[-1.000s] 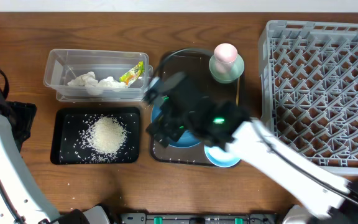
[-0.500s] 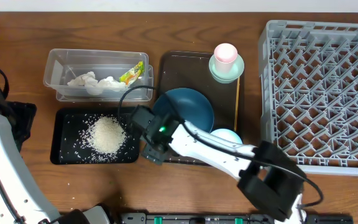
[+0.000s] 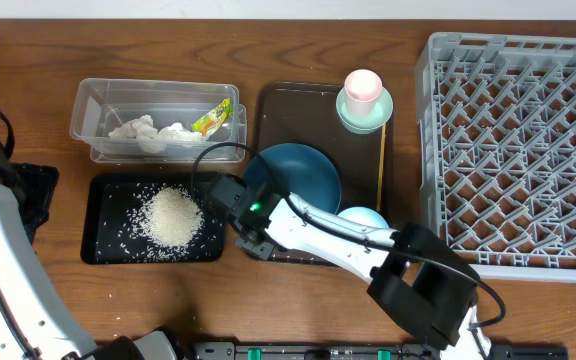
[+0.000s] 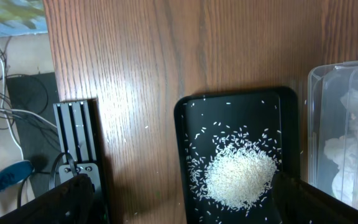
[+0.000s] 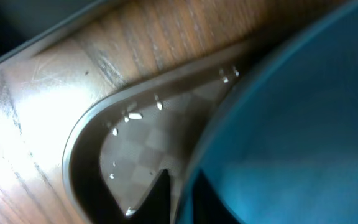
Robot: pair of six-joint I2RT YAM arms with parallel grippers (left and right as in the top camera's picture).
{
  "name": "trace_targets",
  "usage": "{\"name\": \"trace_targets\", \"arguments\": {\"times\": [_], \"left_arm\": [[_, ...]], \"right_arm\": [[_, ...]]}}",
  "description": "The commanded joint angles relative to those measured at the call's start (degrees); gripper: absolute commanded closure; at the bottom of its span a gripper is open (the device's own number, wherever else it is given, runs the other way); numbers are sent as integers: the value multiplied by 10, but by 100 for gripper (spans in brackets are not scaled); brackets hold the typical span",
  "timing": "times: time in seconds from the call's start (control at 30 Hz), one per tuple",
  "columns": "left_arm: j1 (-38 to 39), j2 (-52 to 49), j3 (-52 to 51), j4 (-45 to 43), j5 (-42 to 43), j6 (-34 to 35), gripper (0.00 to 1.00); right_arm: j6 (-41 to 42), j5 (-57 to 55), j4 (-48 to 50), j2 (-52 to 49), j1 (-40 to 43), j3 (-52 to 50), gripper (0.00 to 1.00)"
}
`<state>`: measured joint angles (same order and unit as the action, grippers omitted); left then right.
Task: Sort waste into correct bins and load items into the dishwasher rack
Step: 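Grasp the blue plate rim with the right gripper, then lift the blue plate and carry it right toward the dish rack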
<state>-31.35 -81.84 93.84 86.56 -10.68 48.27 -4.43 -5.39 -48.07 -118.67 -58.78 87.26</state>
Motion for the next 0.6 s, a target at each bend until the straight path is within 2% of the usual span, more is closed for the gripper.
{"name": "trace_targets", "arguments": {"times": [0.0,0.33,0.43,0.57], "left_arm": [[-2,-1,1,2,-5,9,7],[-2,-1,1,2,-5,9,7],[-2,-1,1,2,-5,9,7],[-2,-1,1,2,-5,9,7]], "right_arm": [[3,-8,-23,5,-5,50,99],[27,-14,-170,23,21,232,99],[39,-24,-202,52,63,276,99],[77,-9,-214,115,160,293,99]]}}
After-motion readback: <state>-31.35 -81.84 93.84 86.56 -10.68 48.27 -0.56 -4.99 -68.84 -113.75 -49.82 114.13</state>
